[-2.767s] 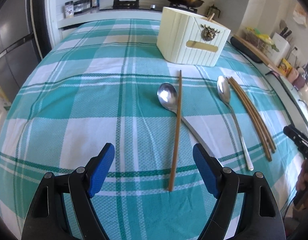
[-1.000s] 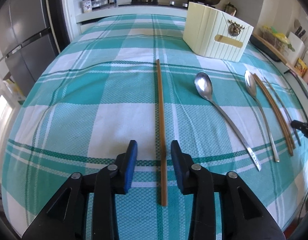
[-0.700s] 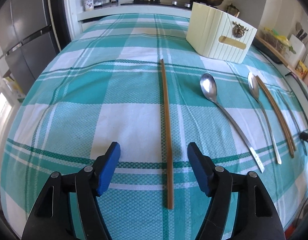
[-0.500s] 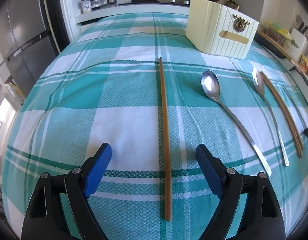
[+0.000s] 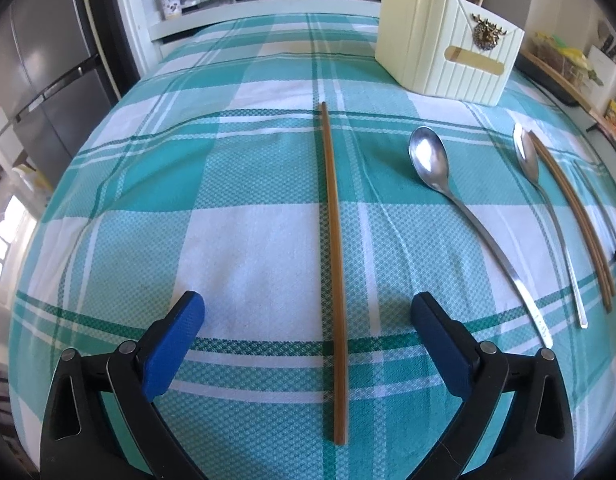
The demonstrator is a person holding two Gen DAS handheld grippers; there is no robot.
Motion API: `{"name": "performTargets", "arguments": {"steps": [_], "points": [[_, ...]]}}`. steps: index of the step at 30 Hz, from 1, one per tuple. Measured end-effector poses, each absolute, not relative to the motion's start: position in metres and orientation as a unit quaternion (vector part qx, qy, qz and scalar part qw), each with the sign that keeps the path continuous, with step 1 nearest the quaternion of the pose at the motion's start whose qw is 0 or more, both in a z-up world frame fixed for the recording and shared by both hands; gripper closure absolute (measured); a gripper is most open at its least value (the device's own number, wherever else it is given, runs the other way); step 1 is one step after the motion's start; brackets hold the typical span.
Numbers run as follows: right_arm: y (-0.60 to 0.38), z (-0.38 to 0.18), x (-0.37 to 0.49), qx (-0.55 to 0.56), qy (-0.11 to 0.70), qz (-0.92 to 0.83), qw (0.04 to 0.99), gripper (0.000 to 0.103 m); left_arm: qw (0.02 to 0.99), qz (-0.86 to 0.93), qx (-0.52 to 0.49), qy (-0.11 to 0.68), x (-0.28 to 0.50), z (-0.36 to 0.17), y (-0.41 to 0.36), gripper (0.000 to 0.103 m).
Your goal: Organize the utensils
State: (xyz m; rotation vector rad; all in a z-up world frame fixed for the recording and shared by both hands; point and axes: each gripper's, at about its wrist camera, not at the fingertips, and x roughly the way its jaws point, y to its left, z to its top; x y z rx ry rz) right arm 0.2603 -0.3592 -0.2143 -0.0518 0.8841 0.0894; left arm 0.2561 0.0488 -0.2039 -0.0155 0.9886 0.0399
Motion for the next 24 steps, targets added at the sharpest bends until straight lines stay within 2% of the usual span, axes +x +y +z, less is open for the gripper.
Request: {"name": "performTargets", "arguments": {"steps": [12,19,24], "points": [[-0.357,-0.215,0.260,-0.028,0.429,0.046,0.902,0.044,0.882,0.009,-0.004,0.471,0.251,-0.204,0.049,0.000],[-0.356,-0.215,0.261,-0.029,0.430,0.047,0.901,0.043,0.863,-0.008,0.001,0.504,0.260,-0.202,0.050,0.001],[-0.366,-0.201,0.271,-0.014,0.470,0.070,0.880,0.044,0.860,-0.014,0.005,0.509,0.275,-0.179,0.064,0.001]]}}
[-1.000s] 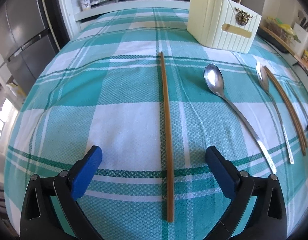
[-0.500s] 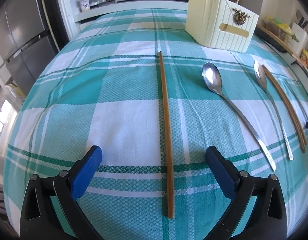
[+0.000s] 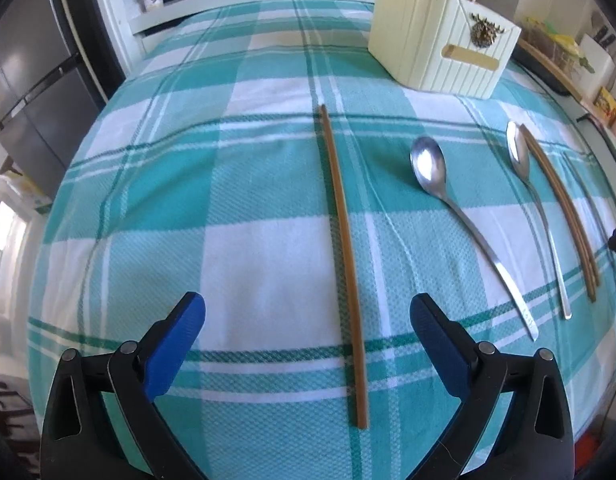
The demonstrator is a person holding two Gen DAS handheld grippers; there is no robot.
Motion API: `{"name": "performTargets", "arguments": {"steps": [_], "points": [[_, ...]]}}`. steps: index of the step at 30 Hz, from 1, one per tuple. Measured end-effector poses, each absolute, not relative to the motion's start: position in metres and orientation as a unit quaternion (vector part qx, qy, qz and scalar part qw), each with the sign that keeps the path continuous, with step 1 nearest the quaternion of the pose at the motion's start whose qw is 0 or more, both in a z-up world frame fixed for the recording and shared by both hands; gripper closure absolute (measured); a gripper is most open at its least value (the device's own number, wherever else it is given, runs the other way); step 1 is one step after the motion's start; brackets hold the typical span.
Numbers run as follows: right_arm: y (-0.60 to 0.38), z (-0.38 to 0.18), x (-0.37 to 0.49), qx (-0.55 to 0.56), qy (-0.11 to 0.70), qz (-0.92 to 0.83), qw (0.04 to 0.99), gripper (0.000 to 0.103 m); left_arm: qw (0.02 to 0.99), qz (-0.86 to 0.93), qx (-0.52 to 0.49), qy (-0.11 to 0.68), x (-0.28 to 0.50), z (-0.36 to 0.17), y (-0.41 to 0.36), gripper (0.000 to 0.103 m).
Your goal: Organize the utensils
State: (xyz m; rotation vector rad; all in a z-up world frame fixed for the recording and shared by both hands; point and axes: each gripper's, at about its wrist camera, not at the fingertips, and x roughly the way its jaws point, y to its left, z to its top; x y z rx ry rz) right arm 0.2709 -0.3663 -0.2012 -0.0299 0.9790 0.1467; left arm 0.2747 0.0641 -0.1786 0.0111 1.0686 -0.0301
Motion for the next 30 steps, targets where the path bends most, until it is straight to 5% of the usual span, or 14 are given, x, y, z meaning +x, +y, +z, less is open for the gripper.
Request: {"name": "performTargets", "arguments": {"steps": [6,13,16,18,20,21,30], "points": [[-0.371,-0.192,0.304,-0.064,0.508,0.085,0.855,0.044,0.851,-0.039,-0.006,0.523,0.315,-0.179,0.069,0.001],[-0.359,-0.206,0.346,-0.087,0.541,0.091,0.832,0.045,0.835,-0.031,0.012,0.550,0.359,-0.195,0.066,0.023],[-0.354,-0.205,0.364,-0.085,0.539,0.094,0.833,0.056,0.827,-0.021,0.007,0.561,0.379,-0.193,0.068,0.032],[-0.349,-0.203,0.380,-0.081,0.538,0.091,0.834,0.067,0.823,-0.021,0.004,0.567,0.392,-0.191,0.065,0.050],[-0.345,-0.202,0.398,-0.070,0.539,0.089,0.835,0.096,0.821,-0.025,0.004,0.570,0.400,-0.188,0.060,0.093],[-0.344,-0.202,0.405,-0.063,0.540,0.086,0.835,0.096,0.819,-0.031,0.005,0.574,0.403,-0.187,0.057,0.098],[-0.336,-0.131,0.390,0.005,0.440,0.124,0.889,0.096,0.878,-0.055,-0.055,0.471,0.366,-0.120,0.074,0.100]]}}
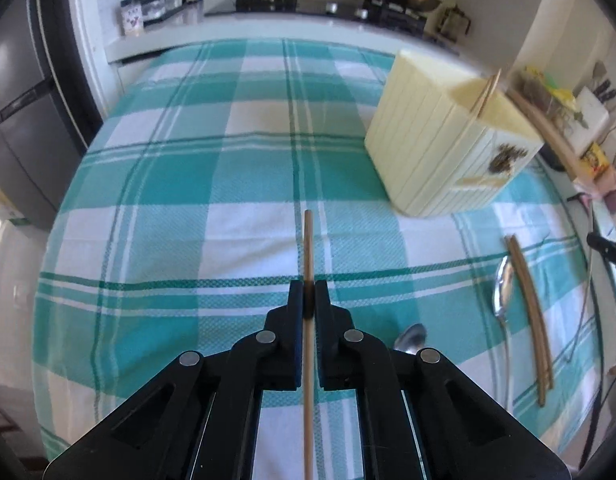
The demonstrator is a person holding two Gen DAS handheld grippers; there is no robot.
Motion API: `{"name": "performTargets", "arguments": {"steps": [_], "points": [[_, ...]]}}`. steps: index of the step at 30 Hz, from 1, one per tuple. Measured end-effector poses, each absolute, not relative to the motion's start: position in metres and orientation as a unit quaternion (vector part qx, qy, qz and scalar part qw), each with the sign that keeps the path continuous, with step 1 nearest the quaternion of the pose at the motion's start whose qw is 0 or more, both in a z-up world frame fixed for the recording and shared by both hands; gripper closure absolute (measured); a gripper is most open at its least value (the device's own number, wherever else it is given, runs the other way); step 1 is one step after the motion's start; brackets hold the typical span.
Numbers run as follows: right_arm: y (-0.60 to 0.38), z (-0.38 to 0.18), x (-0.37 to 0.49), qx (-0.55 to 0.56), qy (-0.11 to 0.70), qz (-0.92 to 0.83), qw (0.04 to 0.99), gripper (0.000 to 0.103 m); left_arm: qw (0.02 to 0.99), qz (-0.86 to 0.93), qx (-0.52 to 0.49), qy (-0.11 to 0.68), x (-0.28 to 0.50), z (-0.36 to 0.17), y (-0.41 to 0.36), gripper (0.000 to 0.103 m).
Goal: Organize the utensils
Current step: 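Lift both chopsticks and carry them over the utensil holder, then open both tools to drop the chopsticks into the holder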
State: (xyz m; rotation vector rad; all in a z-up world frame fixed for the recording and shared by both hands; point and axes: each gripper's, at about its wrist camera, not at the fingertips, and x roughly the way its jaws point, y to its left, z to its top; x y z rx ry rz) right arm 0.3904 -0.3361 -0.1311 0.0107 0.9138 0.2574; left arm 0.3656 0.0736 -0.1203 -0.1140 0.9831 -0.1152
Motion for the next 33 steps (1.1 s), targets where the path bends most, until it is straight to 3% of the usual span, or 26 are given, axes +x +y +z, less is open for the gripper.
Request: {"name": "performTargets", "arguments": {"steps": [13,24,29,33], "points": [[-0.308,-0.014,0.309,-0.031,0.290,0.167,0.942,0.096,0.948,-0.107,-0.091,0.286,0.291,0.017,0.086,0.100],[-0.260,0.073,0.370,-0.074,0.203,0.169,0.962,0.096,0.976,-0.120,-0.058,0.175,0.370,0.120,0.031,0.100],[-0.230,0.098,0.386,-0.071,0.111,0.176,0.976,0.097,0.973,-0.117,-0.061,0.191,0.414,0.104,0.000,0.100],[-0.214,0.073,0.420,-0.053,0.145,0.184,0.971,0.097,0.956,-0.120,-0.068,0.260,0.448,0.061,-0.008,0.100]]}}
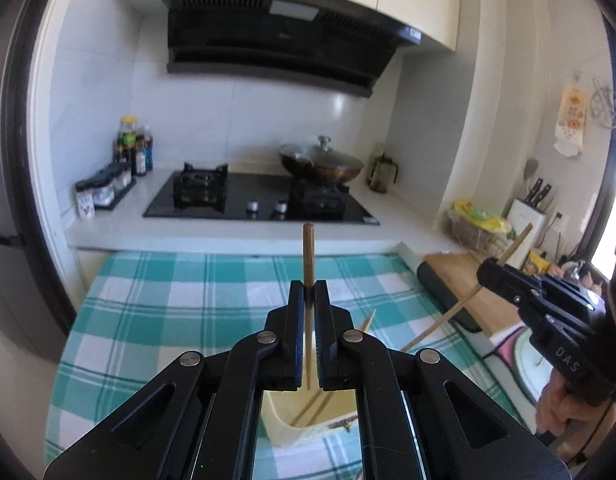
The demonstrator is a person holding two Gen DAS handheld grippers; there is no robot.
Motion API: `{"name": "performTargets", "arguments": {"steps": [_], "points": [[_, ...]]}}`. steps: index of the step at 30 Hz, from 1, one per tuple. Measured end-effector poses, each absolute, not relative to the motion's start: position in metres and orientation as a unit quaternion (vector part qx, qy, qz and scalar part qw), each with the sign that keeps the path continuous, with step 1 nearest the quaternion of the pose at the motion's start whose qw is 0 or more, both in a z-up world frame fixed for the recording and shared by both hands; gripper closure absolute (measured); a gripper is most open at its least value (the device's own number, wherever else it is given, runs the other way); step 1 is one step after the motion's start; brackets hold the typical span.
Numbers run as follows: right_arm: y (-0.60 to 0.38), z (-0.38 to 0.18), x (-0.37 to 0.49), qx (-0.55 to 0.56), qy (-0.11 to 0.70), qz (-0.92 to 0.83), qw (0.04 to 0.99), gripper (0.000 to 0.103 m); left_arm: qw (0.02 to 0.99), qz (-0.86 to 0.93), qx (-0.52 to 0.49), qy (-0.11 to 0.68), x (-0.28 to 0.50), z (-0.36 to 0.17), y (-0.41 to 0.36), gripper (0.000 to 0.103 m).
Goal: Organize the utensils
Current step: 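Open both tools to drop the chopsticks into the holder, then grasp a chopstick from the chopstick bundle with the right tool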
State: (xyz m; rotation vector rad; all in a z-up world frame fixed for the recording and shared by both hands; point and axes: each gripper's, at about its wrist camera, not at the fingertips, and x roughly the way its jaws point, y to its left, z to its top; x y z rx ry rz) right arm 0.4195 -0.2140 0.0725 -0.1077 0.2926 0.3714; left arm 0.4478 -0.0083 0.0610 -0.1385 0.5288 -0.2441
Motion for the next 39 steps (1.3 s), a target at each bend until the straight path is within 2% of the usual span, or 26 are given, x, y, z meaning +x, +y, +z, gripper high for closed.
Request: {"name": "performTargets", "arguments": {"steps": [5,10,12,13,14,16,18,23,26,28,33,39], "points": [[-0.209,0.014,0.482,-0.001,0.300,0.203,0.932,0.096,0.921,-0.120,-0.058,0.365,0.480,0.001,-0.016,0.100],[-0.203,-0.038,0.526,0.022,0.425,0.194,0.884,0.096,0.904,-0.119,-0.051,0.408,0.491,-0.026,-0.027,0.099],[-0.201,-0.046,0.527,0.022,0.426,0.192,0.884,0.093,0.901,-0.120,-0.059,0.412,0.490,-0.027,-0.027,0.086],[-0.199,-0.047,0.526,0.023,0.422,0.195,0.885,0.093,0.901,-0.122,-0.064,0.411,0.487,-0.025,-0.025,0.069],[-0.198,-0.046,0.523,0.026,0.414,0.193,0.889,0.080,0.903,-0.120,-0.067,0.407,0.483,-0.021,-0.022,0.052],[-0.203,-0.039,0.514,0.038,0.388,0.191,0.901,0.057,0.910,-0.113,-0.069,0.394,0.471,-0.011,-0.012,0.043],[-0.211,-0.025,0.497,0.037,0.352,0.177,0.919,0.056,0.910,-0.115,-0.073,0.391,0.456,-0.004,0.000,0.039],[-0.242,-0.002,0.436,-0.006,0.283,0.168,0.944,0.055,0.900,-0.121,-0.069,0.413,0.390,-0.017,0.034,0.020],[-0.268,-0.024,0.380,-0.039,0.270,0.154,0.950,0.050,0.896,-0.106,-0.063,0.428,0.337,-0.056,0.048,0.017],[-0.289,-0.058,0.340,-0.052,0.276,0.123,0.952,0.050,0.899,-0.068,-0.063,0.427,0.303,-0.090,0.055,0.017],[-0.333,-0.151,0.271,-0.043,0.341,0.035,0.938,0.050,0.896,0.024,-0.078,0.436,0.260,-0.165,0.058,0.017],[-0.361,-0.197,0.241,0.021,0.387,0.008,0.922,0.050,0.890,0.031,-0.112,0.440,0.254,-0.194,0.050,0.017]]}}
